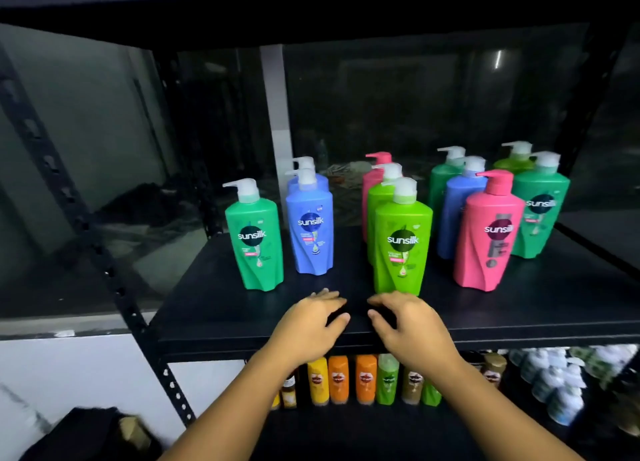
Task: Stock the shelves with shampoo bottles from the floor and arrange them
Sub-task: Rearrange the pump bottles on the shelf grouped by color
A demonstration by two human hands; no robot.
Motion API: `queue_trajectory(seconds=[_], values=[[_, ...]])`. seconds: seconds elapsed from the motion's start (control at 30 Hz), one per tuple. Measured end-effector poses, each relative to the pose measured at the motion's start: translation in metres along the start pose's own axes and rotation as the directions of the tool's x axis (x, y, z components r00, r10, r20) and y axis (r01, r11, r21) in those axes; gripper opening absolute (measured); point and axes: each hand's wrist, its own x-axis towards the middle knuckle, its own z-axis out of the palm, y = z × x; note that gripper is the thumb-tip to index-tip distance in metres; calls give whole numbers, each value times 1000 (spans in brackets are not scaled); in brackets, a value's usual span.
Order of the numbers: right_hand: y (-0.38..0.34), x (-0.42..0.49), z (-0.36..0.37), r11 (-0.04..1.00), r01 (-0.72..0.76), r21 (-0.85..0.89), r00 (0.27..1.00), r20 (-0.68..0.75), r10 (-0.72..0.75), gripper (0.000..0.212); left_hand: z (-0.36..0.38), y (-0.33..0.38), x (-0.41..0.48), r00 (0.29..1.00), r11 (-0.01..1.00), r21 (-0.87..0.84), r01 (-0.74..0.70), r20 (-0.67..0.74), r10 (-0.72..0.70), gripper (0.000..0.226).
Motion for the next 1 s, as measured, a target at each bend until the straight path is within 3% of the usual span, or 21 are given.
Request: queue_trajectory(seconds=[0.13,0.2,0.37,0.43,0.5,0.6,0.73,1.0], values=[[22,-2,-13,978,-161,132,967,-179,183,21,7,19,33,1000,973,-231,2,-22,-7,49],[33,5,-17,946,-231,228,934,-221,281,36,12,25,55,994,891,-449,65,-47,-97,50],[54,32,-25,863,-270,428,938,-86,336,88,16,36,106,964,661,-743,108,-84,-252,50],[61,34,-27,832,-275,482,950,1,313,86,18,35,119,968,579,-810,96,-59,-242,57],[66,33,-26,815,-268,513,957,46,286,71,20,31,129,977,536,-840,80,-40,-208,64],[68,33,-23,814,-235,531,967,38,254,60,24,27,140,990,527,-848,52,-26,-141,67],[70,35,-18,818,-226,529,964,-1,267,60,30,23,152,995,550,-834,47,-11,-101,68],[77,35,-18,811,-231,537,951,-52,305,62,41,13,158,977,658,-753,-2,-142,-160,49]])
